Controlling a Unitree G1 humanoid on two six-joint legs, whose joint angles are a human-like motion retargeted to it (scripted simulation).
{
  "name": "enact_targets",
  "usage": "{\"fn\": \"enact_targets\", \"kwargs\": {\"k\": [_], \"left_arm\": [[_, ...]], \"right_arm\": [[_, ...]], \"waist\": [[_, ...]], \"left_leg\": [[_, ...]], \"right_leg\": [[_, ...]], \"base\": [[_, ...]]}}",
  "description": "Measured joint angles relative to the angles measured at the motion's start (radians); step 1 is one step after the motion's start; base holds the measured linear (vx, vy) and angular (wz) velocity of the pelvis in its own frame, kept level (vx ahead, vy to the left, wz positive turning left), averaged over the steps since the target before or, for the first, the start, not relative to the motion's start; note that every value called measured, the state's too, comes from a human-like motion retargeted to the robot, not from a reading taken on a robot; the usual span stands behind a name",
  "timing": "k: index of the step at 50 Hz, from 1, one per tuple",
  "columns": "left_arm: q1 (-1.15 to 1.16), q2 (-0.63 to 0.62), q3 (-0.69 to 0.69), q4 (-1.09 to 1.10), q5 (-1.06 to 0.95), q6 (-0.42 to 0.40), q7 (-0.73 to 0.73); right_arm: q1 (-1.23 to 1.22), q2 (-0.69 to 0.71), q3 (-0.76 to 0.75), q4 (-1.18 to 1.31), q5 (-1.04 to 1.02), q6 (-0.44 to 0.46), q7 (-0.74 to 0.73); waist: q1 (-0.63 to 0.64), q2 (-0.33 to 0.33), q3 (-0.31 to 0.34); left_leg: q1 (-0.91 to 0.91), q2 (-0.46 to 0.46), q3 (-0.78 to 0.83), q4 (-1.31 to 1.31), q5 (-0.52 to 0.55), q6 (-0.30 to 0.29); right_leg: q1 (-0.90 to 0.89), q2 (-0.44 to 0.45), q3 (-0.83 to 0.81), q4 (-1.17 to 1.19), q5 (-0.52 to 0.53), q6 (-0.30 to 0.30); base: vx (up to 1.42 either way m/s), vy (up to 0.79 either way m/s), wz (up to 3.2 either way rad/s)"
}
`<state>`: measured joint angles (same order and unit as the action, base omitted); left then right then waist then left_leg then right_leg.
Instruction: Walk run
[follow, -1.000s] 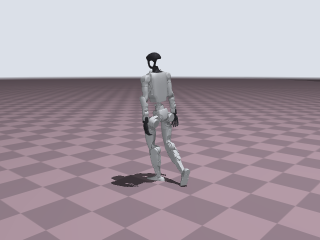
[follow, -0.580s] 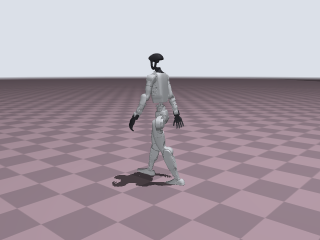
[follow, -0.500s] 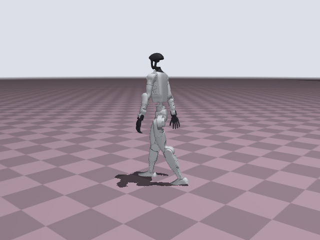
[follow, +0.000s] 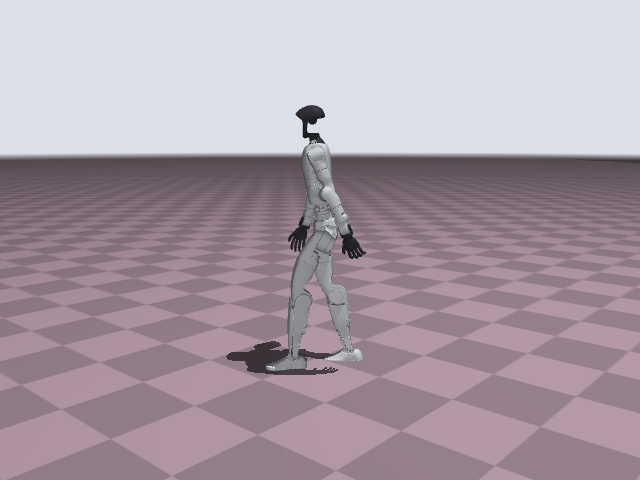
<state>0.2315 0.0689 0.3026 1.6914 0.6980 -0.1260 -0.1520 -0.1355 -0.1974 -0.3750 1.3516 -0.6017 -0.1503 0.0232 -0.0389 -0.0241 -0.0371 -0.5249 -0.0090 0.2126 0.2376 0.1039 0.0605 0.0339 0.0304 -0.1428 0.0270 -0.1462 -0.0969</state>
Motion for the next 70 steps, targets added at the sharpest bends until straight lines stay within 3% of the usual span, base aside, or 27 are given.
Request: {"fn": "enact_targets", "kwargs": {"k": [5, 8, 10, 12, 14, 17, 21, 26, 30, 35, 39, 40, 42, 46, 50, 52, 55, 57, 60, 63, 70], "left_arm": [[-0.018, -0.004, 0.025, -0.001, -0.039, -0.031, -0.025], [-0.034, 0.016, 0.026, 0.004, -0.041, -0.024, -0.018], [-0.05, 0.036, 0.028, 0.008, -0.043, -0.012, 0.001], [-0.075, 0.056, 0.032, 0.009, -0.061, 0.002, 0.017], [-0.118, 0.078, 0.027, 0.007, -0.091, 0.008, 0.027], [-0.19, 0.112, 0.008, -0.018, -0.14, 0.002, 0.036], [-0.307, 0.139, -0.015, -0.085, -0.171, -0.014, 0.037], [-0.421, 0.142, -0.078, -0.189, -0.189, -0.065, 0.024], [-0.487, 0.151, -0.114, -0.263, -0.179, -0.101, 0.003], [-0.502, 0.127, -0.145, -0.313, -0.164, -0.136, 0.017], [-0.471, 0.088, -0.149, -0.282, -0.148, -0.153, 0.052], [-0.459, 0.08, -0.148, -0.266, -0.139, -0.155, 0.061], [-0.431, 0.067, -0.158, -0.214, -0.106, -0.148, 0.082], [-0.351, 0.057, -0.157, -0.104, 0.006, -0.088, 0.111], [-0.225, 0.045, -0.069, -0.035, 0.114, -0.018, 0.123], [-0.177, 0.055, -0.041, -0.008, 0.074, -0.012, 0.091], [-0.113, 0.083, 0.019, 0.009, 0.001, 0.017, -0.001], [-0.064, 0.085, 0.076, 0.006, -0.029, 0.044, -0.027], [-0.01, 0.078, 0.136, -0.001, -0.11, 0.032, -0.022], [0.024, 0.071, 0.143, -0.005, -0.199, 0.002, -0.024], [0.025, 0.047, 0.124, -0.005, -0.163, -0.01, -0.041]], "right_arm": [[-0.001, 0.007, 0.03, 0.037, -0.052, 0.019, 0.03], [0.04, 0.019, 0.026, 0.069, -0.105, 0.033, 0.04], [0.087, 0.029, 0.02, 0.092, -0.131, 0.04, 0.034], [0.136, 0.039, 0.024, 0.13, -0.129, 0.047, 0.02], [0.176, 0.047, 0.023, 0.178, -0.099, 0.056, 0.015], [0.224, 0.052, 0.019, 0.252, -0.047, 0.052, 0.054], [0.275, 0.054, -0.019, 0.283, -0.054, 0.07, 0.145], [0.354, 0.057, -0.032, 0.281, -0.042, 0.048, 0.149], [0.378, 0.061, -0.039, 0.294, -0.037, 0.061, 0.149], [0.374, 0.068, -0.049, 0.3, -0.023, 0.062, 0.183], [0.343, 0.071, -0.058, 0.278, -0.025, 0.061, 0.171], [0.332, 0.071, -0.061, 0.271, -0.025, 0.061, 0.163], [0.312, 0.072, -0.082, 0.251, -0.03, 0.061, 0.148], [0.293, 0.068, -0.107, 0.217, -0.009, 0.045, 0.123], [0.261, 0.052, -0.119, 0.23, 0.046, 0.046, 0.09], [0.226, 0.038, -0.114, 0.23, 0.061, 0.042, 0.091], [0.173, 0.03, -0.09, 0.2, 0.054, 0.045, 0.109], [0.153, 0.038, -0.092, 0.149, 0.02, 0.061, 0.112], [0.124, 0.047, -0.082, 0.058, -0.006, 0.062, 0.08], [0.097, 0.046, -0.056, -0.018, 0.015, 0.032, 0.042], [0.044, 0.038, -0.043, -0.067, 0.059, -0.003, 0.028]], "waist": [[0.032, -0.033, 0.002], [0.047, -0.037, -0.024], [0.041, -0.035, -0.051], [0.014, -0.041, -0.074], [0.001, -0.019, -0.072], [-0.021, 0.045, -0.066], [-0.016, 0.076, -0.058], [-0.111, 0.123, -0.04], [-0.156, 0.079, -0.028], [-0.167, 0.065, -0.015], [-0.155, 0.076, -0.016], [-0.158, 0.071, -0.018], [-0.194, 0.095, -0.022], [-0.262, 0.136, -0.045], [-0.246, 0.131, -0.067], [-0.214, 0.073, -0.085], [-0.2, 0.015, -0.088], [-0.18, 0.002, -0.079], [-0.138, -0.025, -0.063], [-0.089, -0.035, -0.046], [0.003, -0.001, -0.004]], "left_leg": [[0.022, -0.05, 0.013, -0.228, -0.065, 0.016], [0.046, -0.031, 0.067, -0.178, -0.02, 0.048], [0.076, -0.041, 0.075, -0.18, 0.055, 0.066], [0.087, -0.067, 0.004, -0.15, 0.022, 0.109], [0.113, -0.048, -0.025, -0.12, -0.019, 0.105], [0.199, 0.014, -0.013, -0.134, -0.072, 0.092], [0.276, 0.028, -0.011, -0.149, -0.125, 0.067], [0.364, -0.006, -0.116, -0.178, -0.159, 0.063], [0.443, -0.082, -0.146, -0.184, -0.204, 0.06], [0.546, -0.109, -0.166, -0.182, -0.265, 0.039], [0.594, -0.107, -0.156, -0.168, -0.295, 0.019], [0.604, -0.117, -0.156, -0.164, -0.297, 0.014], [0.611, -0.101, -0.191, -0.145, -0.287, -0.009], [0.62, -0.068, -0.248, -0.081, -0.178, -0.099], [0.582, -0.036, -0.229, 0.098, 0.12, -0.288], [0.507, -0.109, -0.163, 0.247, 0.254, -0.322], [0.373, -0.157, -0.145, 0.509, 0.329, -0.322], [0.298, -0.129, -0.189, 0.624, 0.222, -0.31], [0.184, -0.042, -0.1, 0.67, 0.101, -0.174], [0.116, -0.014, -0.068, 0.522, 0.0, -0.077], [0.064, -0.027, -0.101, -0.024, -0.017, -0.036]], "right_leg": [[0.08, 0.005, 0.021, 0.011, -0.012, 0.005], [0.11, 0.013, 0.042, 0.052, 0.042, 0.043], [0.123, 0.018, 0.045, 0.092, 0.132, 0.092], [0.115, -0.002, 0.021, 0.171, 0.295, 0.158], [0.078, 0.015, 0.049, 0.306, 0.471, 0.222], [-0.035, 0.067, 0.025, 0.568, 0.593, 0.243], [-0.19, 0.066, 0.078, 0.738, 0.423, 0.228], [-0.304, -0.052, -0.049, 0.596, 0.254, 0.17], [-0.34, -0.109, -0.036, 0.282, 0.271, 0.184], [-0.395, -0.068, 0.076, -0.035, 0.231, 0.167], [-0.411, -0.059, -0.081, -0.088, 0.219, 0.146], [-0.411, -0.063, -0.111, -0.059, 0.229, 0.136], [-0.41, -0.055, -0.104, -0.013, 0.243, 0.025], [-0.362, -0.05, -0.139, -0.003, 0.296, 0.016], [-0.326, -0.06, -0.134, 0.048, 0.233, -0.014], [-0.321, -0.112, -0.079, 0.065, 0.208, -0.014], [-0.278, -0.133, -0.045, 0.058, 0.176, -0.019], [-0.225, -0.094, -0.032, 0.035, 0.161, -0.034], [-0.177, -0.06, 0.019, 0.014, 0.152, -0.047], [-0.139, -0.018, 0.086, 0.0, 0.144, -0.055], [-0.029, 0.095, 0.193, -0.012, 0.095, -0.079]], "base": [[0.7, -0.12, -0.32], [0.92, -0.04, -0.39], [1.0, 0.0, -0.08], [1.04, 0.03, 0.16], [0.79, 0.03, 0.2], [0.81, -0.04, 0.14], [0.62, 0.0, -0.08], [0.61, -0.01, 1.08], [0.55, -0.1, 0.64], [0.65, -0.16, 0.2], [0.67, -0.22, -0.08], [0.68, -0.25, 0.36], [0.55, -0.17, 0.9], [0.7, -0.33, 0.87], [0.8, -0.41, 0.06], [0.7, -0.22, -0.47], [0.58, -0.37, -0.37], [0.48, -0.54, -0.59], [0.56, -0.41, -1.0], [0.5, -0.28, -1.26], [0.49, -0.18, -1.21]]}}
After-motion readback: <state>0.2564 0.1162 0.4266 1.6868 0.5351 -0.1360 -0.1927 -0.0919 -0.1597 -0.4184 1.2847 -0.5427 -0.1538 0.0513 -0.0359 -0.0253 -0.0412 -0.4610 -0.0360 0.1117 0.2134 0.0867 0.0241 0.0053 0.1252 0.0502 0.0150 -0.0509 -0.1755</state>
